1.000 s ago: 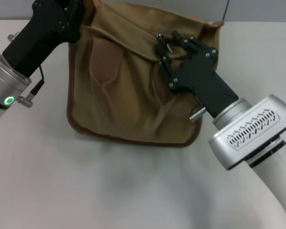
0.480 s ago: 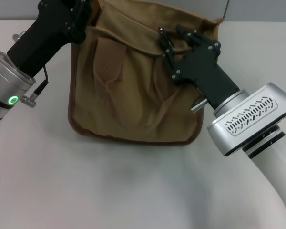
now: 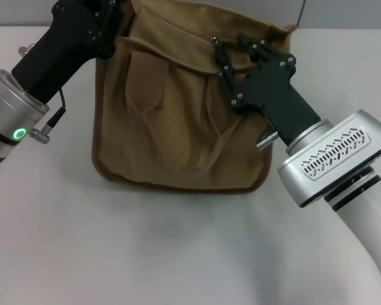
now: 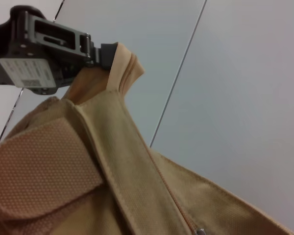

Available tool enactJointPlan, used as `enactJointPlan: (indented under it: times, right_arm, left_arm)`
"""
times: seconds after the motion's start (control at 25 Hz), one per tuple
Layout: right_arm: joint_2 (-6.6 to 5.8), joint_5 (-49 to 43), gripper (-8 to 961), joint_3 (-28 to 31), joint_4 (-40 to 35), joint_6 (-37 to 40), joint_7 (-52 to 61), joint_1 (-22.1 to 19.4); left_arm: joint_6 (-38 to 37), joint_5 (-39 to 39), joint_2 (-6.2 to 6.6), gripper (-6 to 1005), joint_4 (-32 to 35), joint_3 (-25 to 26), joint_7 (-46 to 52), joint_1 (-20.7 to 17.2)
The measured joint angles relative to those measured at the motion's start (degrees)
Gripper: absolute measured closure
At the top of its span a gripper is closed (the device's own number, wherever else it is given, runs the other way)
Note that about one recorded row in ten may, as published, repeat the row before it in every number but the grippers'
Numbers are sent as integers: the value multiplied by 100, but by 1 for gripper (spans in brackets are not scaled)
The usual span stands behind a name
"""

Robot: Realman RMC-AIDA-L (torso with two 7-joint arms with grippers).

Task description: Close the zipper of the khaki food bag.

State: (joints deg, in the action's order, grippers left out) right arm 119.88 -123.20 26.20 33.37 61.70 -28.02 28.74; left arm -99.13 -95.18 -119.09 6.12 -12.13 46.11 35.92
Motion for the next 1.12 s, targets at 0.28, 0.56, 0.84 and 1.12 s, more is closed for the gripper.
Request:
enactJointPlan:
  times: [0.28,0.56,0.84,1.12]
  right_arm:
    - [0,7,591,83,53,-355,21,91]
    - [0,-29,730,66,78,-471,25,137]
    - [0,-29,899,82,70,-440,26,102]
    - [0,-23,951,104,89,-399,25,19]
  left_arm:
    - [10,-1,0,976,-15,-1,-5,5]
    - [10,0,0,976,-14,0,-6,-26]
    - [-3,0,0,975,-14,0,-6,-52]
    - [-27,23,0,975,-14,0,-6,-108]
